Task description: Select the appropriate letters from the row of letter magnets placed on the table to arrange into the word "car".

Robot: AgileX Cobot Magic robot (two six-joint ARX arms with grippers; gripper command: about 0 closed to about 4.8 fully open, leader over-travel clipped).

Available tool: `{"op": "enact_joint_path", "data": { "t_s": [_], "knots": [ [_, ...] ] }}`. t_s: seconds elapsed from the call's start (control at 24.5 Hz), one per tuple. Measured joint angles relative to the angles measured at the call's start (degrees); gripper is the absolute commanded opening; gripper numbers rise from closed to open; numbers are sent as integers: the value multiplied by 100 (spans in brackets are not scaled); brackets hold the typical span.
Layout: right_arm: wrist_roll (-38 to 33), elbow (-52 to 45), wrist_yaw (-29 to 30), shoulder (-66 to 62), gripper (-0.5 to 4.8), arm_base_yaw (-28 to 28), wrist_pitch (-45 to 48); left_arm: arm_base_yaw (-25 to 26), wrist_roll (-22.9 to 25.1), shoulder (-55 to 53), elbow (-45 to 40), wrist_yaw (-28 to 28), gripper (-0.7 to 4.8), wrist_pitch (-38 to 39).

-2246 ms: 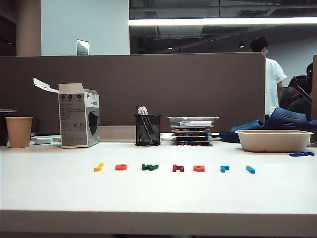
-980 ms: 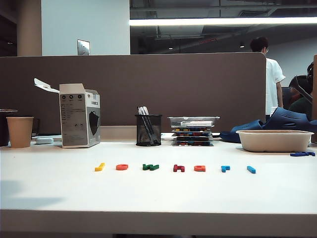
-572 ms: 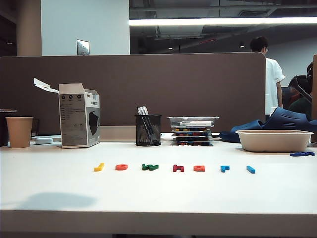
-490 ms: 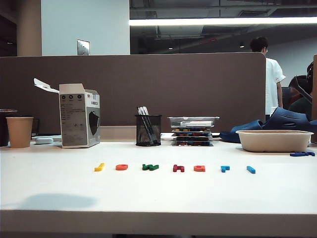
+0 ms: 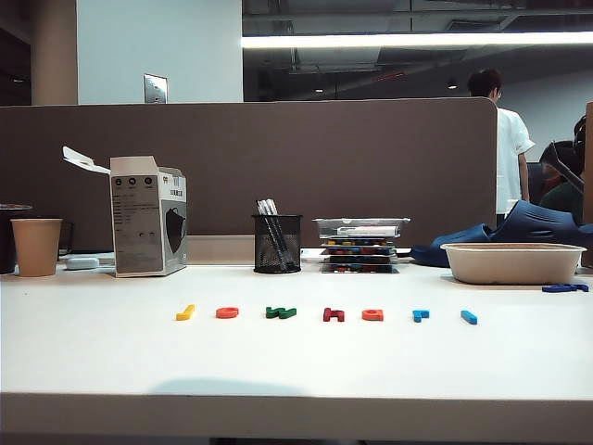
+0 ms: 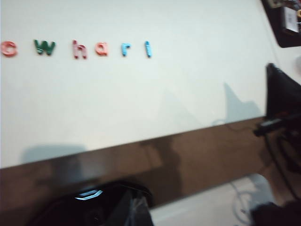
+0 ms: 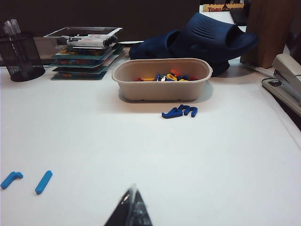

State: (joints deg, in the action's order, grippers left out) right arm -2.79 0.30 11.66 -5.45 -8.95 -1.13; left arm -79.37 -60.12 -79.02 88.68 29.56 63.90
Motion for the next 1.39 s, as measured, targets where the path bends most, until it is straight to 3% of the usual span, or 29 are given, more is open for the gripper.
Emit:
{"op": "enact_joint_path", "data": {
  "t_s": [0.2, 0.37, 0.98, 1.27, 1.39],
  "knots": [
    [-46, 0, 0, 0, -6, 0, 0, 11, -162, 28, 13, 828, -6, 476],
    [-57, 0, 0, 0, -6, 0, 0, 7, -492, 22, 11, 885, -6, 997],
    [-59, 72, 7, 0, -6, 0, -26, 4, -505, 22, 11, 1117, -5, 984],
    [-173, 1132, 11, -66, -6, 0, -483, 4, -505, 22, 11, 1119, -5, 984],
    [-173, 2017, 413, -837, -6, 0, -1182, 4, -505, 22, 11, 1119, -5, 984]
  ]
}}
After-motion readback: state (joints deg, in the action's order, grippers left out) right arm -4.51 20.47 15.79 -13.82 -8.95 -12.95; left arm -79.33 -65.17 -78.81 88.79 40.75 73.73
